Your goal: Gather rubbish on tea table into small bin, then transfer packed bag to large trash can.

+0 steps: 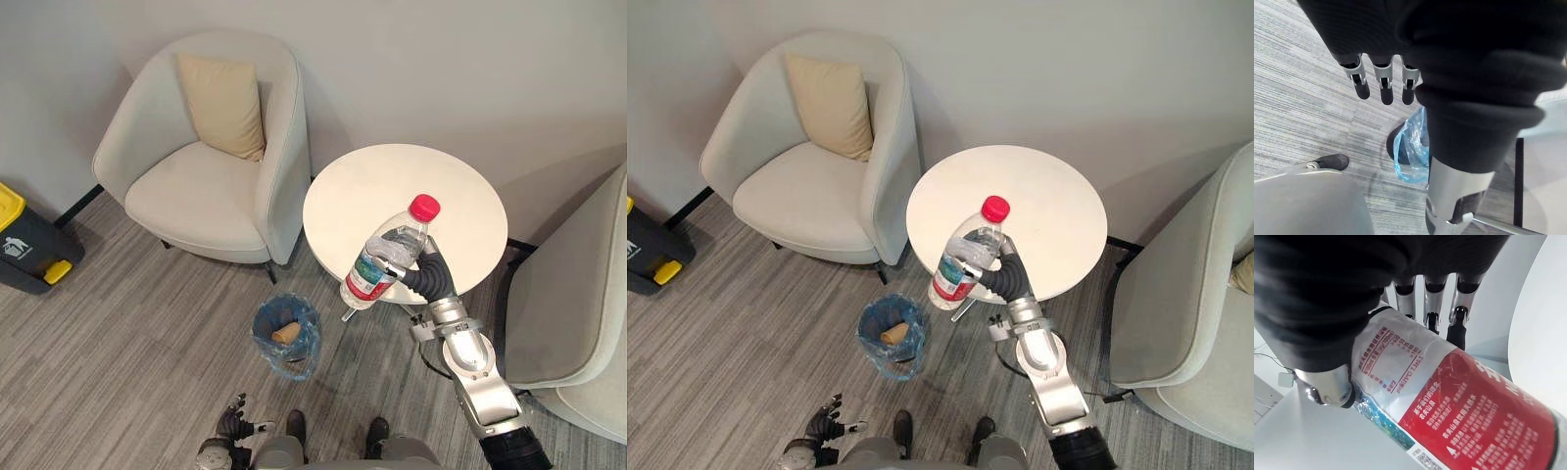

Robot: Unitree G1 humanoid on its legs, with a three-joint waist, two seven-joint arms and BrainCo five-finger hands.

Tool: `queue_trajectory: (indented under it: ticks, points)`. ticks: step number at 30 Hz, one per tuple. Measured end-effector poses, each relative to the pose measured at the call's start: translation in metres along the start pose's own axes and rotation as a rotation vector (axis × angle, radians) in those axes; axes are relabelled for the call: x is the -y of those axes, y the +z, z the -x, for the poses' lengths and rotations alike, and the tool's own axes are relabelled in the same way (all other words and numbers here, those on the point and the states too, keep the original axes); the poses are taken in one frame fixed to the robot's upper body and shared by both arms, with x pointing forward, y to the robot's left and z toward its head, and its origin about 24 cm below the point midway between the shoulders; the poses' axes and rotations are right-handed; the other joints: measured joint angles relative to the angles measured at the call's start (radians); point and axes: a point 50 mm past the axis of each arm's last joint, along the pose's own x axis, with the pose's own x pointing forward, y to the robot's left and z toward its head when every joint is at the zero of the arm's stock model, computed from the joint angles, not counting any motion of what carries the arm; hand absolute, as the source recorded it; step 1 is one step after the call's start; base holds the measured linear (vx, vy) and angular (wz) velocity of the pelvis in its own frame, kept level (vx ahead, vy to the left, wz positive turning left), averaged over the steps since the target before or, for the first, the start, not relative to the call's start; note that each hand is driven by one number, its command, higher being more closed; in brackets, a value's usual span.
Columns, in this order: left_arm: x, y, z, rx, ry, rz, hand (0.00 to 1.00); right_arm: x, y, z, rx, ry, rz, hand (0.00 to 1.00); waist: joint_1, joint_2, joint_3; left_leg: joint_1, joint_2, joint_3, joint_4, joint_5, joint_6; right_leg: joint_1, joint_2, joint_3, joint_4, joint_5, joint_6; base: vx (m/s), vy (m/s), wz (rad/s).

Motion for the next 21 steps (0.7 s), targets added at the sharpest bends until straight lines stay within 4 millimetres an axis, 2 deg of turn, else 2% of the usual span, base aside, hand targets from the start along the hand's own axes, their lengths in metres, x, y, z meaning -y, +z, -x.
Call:
queue_trajectory:
  ticks: [3,12,14,18,20,21]
  points:
    - [0.000,-0.007,0.002,-0.025,-0.002,-0.008,0.00,-0.004,0.004,0.008,0.014,0.022,-0.008,1.00,0.000,0.002,-0.006,0.010,0.005,0.012,-0.002,-0.001,-0.001,0.003,0.005,0.012,0.001,0.000,0.000,-0.01,-0.016,-0.12]
    - [0.002,-0.020,0.006,-0.069,-0.008,-0.029,0.00,-0.013,-0.003,0.021,-0.031,0.073,0.058,1.00,-0.003,0.008,-0.025,0.026,0.007,0.017,-0.004,-0.013,0.000,0.017,0.006,0.017,0.007,-0.011,0.008,-0.01,-0.005,-0.02]
    - [0.002,-0.023,0.008,-0.078,-0.009,-0.031,0.00,-0.018,-0.003,0.022,-0.028,0.101,0.064,1.00,0.000,0.001,-0.032,0.024,-0.003,0.022,-0.003,-0.021,0.005,-0.023,-0.014,0.030,0.077,-0.045,0.011,0.00,-0.009,-0.07]
    - [-0.003,-0.023,0.008,-0.076,-0.003,-0.048,0.00,-0.026,-0.003,0.023,-0.026,0.142,0.067,1.00,-0.003,-0.029,-0.029,0.018,-0.066,-0.003,0.051,-0.055,0.014,-0.088,-0.114,0.040,0.304,-0.160,0.035,0.00,-0.035,0.18]
    - [-0.003,-0.022,0.008,-0.073,-0.008,-0.059,0.00,-0.024,-0.003,0.023,-0.028,0.144,0.076,1.00,-0.008,-0.026,-0.031,0.010,-0.077,-0.035,0.078,-0.069,0.016,-0.089,-0.122,0.079,0.357,-0.170,0.044,0.01,-0.052,0.59]
    - [-0.004,-0.022,0.007,-0.073,-0.010,-0.070,0.00,-0.024,-0.003,0.023,-0.026,0.143,0.077,1.00,-0.027,-0.029,-0.031,-0.003,-0.081,-0.073,0.082,-0.068,0.014,-0.087,-0.104,0.160,0.362,-0.167,0.040,0.02,-0.036,0.85]
